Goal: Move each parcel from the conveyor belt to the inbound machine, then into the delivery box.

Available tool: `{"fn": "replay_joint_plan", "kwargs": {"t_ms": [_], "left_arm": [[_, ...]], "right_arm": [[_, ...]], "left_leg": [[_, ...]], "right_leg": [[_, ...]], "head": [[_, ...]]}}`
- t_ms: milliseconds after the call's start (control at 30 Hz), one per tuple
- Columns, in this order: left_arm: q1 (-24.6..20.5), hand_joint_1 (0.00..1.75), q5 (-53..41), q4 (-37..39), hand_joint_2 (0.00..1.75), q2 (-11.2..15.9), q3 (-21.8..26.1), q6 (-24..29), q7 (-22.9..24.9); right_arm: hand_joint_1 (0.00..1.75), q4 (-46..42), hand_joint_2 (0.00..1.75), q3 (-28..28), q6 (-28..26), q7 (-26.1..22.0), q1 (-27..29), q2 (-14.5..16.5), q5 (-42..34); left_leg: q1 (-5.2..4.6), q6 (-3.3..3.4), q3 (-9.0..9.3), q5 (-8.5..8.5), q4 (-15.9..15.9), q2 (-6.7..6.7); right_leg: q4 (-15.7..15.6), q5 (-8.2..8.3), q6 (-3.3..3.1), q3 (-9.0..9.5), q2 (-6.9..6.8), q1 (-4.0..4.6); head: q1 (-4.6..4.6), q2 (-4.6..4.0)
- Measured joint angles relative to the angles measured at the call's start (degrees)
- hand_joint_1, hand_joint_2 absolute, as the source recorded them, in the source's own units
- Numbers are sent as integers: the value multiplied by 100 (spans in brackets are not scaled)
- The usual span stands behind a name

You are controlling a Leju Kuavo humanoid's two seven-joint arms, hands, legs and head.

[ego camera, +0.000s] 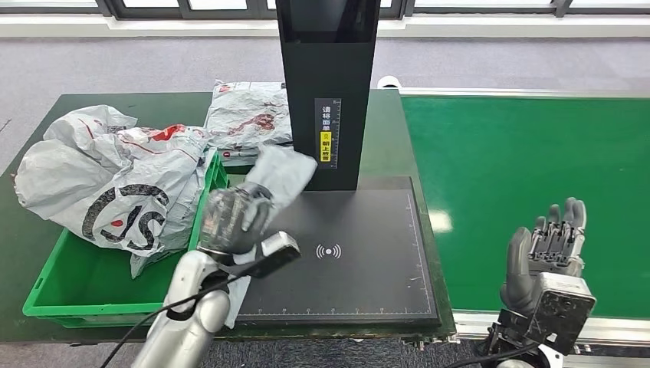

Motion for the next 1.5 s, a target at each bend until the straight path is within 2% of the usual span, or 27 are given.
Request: {"fn": "replay_joint_plan", "kwargs": {"t_ms": [167, 367, 567, 700, 767, 833, 900, 967, 1033, 1133, 1267, 1333, 1433, 1500], "left_arm": [[195, 175, 429, -1286, 175, -2, 606, 969, -518], [320, 175, 405, -2466, 175, -2, 1082, 1616, -717], [122, 175, 64, -2882, 175, 4, 1598, 1962, -854], [-167, 175, -691, -2908, 175, -37, 2061, 1971, -968], [-334, 175, -1204, -2871, 175, -68, 2306, 1972, -877], [-574, 175, -1793, -2672, 175, -28, 2506, 1931, -488], [-861, 175, -2314, -2271, 175, 109, 2610, 1731, 115], [-1129, 175, -2620, -1736, 175, 284, 2641, 1372, 680], [-1323, 175, -2718, -1196, 175, 439, 2653, 1157, 1014], [-1492, 175, -2736, -604, 175, 589, 2655, 934, 1204], [-1798, 175, -2756, 437, 175, 667, 2513, -78, 1529], [-1931, 175, -2748, 1159, 175, 675, 2415, -436, 1516], [-2048, 175, -2719, 2031, 175, 668, 2313, -694, 1402], [-2133, 175, -2684, 2510, 175, 659, 2243, -1099, 1270]], "right_arm": [[0, 28, 175, -265, 15, 131, -13, 16, -73], [0, 354, 175, -473, 251, 221, -98, -3, 24], [0, 710, 175, -473, 281, 221, -155, -68, 123], [0, 877, 175, -473, 283, 221, -158, -95, 140], [0, 949, 175, -473, 280, 223, -162, -107, 152], [0, 1025, 175, -472, 261, 236, -182, -121, 156], [0, 1085, 175, -471, 230, 268, -214, -143, 154], [0, 1116, 175, -471, 214, 323, -235, -171, 152], [0, 1128, 175, -471, 222, 372, -243, -196, 152], [0, 1130, 175, -471, 238, 413, -246, -226, 155], [0, 1130, 175, -472, 328, 451, -256, -262, 170], [0, 1131, 175, -471, 410, 462, -259, -286, 184], [0, 1133, 175, -473, 496, 473, -267, -312, 214], [0, 1140, 175, -473, 544, 477, -300, -322, 234]], "left_leg": [[1, 0, -4, -2, -1, -1], [0, 2, -5, -2, 0, -1], [1, 4, -4, 2, 0, -5], [1, 2, -4, 5, 0, -4], [1, 2, -4, 5, 0, -5], [0, 1, -3, 6, 0, -7], [0, -1, -2, 8, 0, -8], [0, -4, -1, 11, 0, -8], [1, -9, -1, 15, 0, -6], [3, -12, -1, 17, 0, -3], [0, -11, -2, 16, 1, -9], [0, -10, -2, 15, 1, -5], [-1, -10, -3, 15, 1, 1], [-2, -9, -3, 14, 1, 0]], "right_leg": [[0, -5, -4, -1, 0, 0], [-2, -6, -4, -1, -2, 0], [-1, -5, -4, 2, -13, 1], [0, -4, -5, 3, -12, 1], [-1, -4, -5, 2, -12, 0], [-1, -4, -5, 2, -14, 0], [-1, -3, -5, 3, -14, 0], [0, 0, -6, 2, -13, 0], [3, 4, -8, 0, -9, 1], [4, 7, -9, -6, 1, 2], [1, 7, -8, -5, -2, 0], [1, 9, -6, -6, 0, -1], [1, 12, -4, -8, 7, -1], [1, 12, -3, -8, 9, -3]], "head": [[1, -2], [1, -2], [1, -1], [1, -1], [1, -1], [1, -2], [1, -1], [1, -1], [0, -1], [1, -2], [1, 0], [1, -1], [2, -2], [1, -2]]}}
